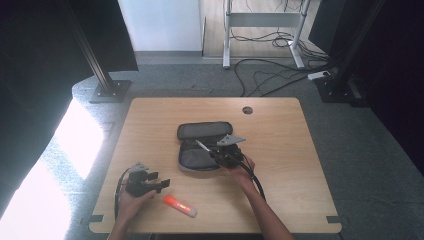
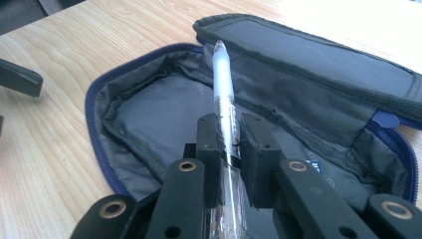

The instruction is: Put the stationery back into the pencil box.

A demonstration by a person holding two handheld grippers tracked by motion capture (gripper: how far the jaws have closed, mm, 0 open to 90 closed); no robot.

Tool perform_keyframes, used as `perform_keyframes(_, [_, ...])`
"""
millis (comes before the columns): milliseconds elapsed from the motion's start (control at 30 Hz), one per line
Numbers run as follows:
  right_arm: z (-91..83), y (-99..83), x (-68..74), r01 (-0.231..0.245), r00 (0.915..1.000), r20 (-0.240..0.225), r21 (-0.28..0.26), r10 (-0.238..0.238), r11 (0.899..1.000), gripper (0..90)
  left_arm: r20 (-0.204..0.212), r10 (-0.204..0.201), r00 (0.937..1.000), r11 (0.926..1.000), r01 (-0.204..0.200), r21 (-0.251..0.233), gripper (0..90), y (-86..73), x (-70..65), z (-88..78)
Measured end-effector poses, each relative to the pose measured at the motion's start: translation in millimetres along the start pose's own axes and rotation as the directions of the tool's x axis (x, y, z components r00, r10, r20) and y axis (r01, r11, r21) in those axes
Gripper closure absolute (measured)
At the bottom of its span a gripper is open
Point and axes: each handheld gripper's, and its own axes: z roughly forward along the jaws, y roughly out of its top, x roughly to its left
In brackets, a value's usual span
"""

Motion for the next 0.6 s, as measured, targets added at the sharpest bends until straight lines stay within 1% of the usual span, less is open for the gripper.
perform_keyframes(133, [4.4,-0.9,-2.6,0.002,1.0000,0.004,0.002,-0.002,1.000,78.4,0.001,0.001,1.0000,1.0000,-0.001,0.003,30.6,-0.2,-0.1,0.2])
perform_keyframes(167, [5.6,-1.2,-3.3,-0.004,1.0000,0.007,0.004,0.004,1.000,78.4,0.001,0.001,1.0000,1.0000,-0.001,0.003,30.6,-0.2,0.0,0.3])
perform_keyframes(300, [8.5,-1.0,-6.1,-0.005,1.0000,0.004,0.016,0.005,1.000,78.4,0.001,0.001,1.0000,1.0000,-0.001,0.004,30.6,-0.4,0.3,0.6])
perform_keyframes(367, [9.5,-0.3,-7.1,0.002,1.0000,0.000,0.010,-0.002,1.000,78.4,0.002,0.001,1.0000,1.0000,-0.001,0.004,30.6,-0.4,0.4,0.6])
perform_keyframes(600, [15.6,0.1,-12.2,-0.002,1.0000,0.006,0.020,0.001,1.000,78.0,0.003,-0.001,1.0000,1.0000,0.001,0.004,30.6,-0.6,0.7,0.2])
